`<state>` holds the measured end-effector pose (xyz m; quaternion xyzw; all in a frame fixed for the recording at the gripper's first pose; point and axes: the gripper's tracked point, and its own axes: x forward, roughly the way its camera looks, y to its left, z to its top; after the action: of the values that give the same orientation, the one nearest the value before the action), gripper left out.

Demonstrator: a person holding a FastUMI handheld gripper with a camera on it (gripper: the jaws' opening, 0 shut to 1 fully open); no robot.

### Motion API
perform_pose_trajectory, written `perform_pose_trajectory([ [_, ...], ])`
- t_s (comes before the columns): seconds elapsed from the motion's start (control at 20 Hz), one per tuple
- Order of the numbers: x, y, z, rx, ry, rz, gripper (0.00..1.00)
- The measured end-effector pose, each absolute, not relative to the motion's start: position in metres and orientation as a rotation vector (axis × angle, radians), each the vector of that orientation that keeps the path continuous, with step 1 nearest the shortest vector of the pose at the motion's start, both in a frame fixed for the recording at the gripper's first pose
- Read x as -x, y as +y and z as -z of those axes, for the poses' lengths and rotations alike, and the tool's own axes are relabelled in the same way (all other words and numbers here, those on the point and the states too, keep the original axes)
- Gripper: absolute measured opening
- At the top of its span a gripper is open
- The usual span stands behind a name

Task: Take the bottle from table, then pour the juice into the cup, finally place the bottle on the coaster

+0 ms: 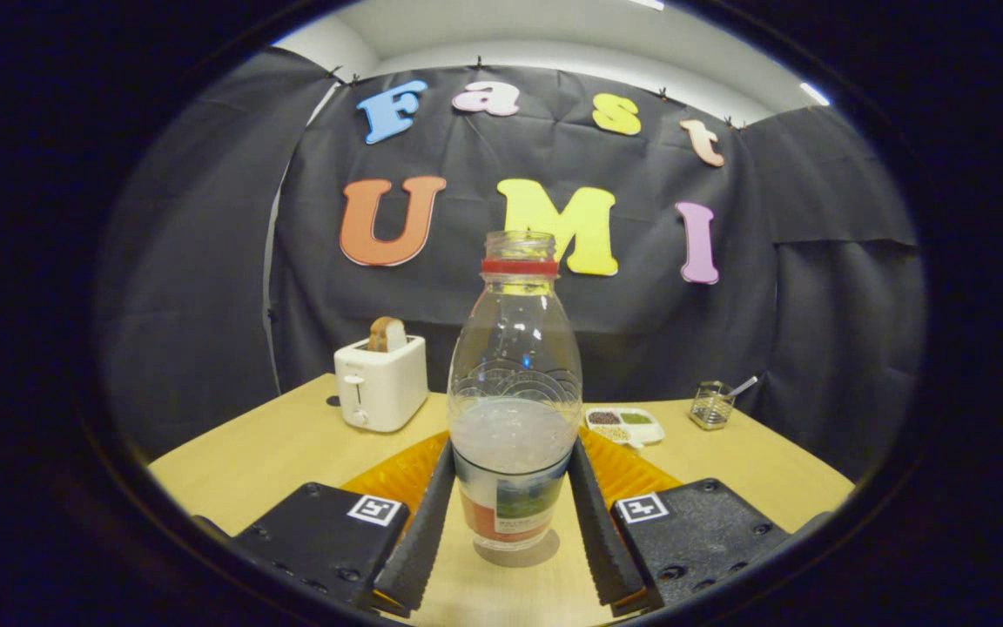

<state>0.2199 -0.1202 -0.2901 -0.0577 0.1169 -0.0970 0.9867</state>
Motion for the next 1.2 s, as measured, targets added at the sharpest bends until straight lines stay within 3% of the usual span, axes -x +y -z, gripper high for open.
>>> perform_pose_trajectory([
  [0.6,-0.252,-0.145,0.36,0.097,0.284,0.211,0.76],
  [1.2,-0.254,-0.146,0.379,0.078,0.325,0.218,0.84],
])
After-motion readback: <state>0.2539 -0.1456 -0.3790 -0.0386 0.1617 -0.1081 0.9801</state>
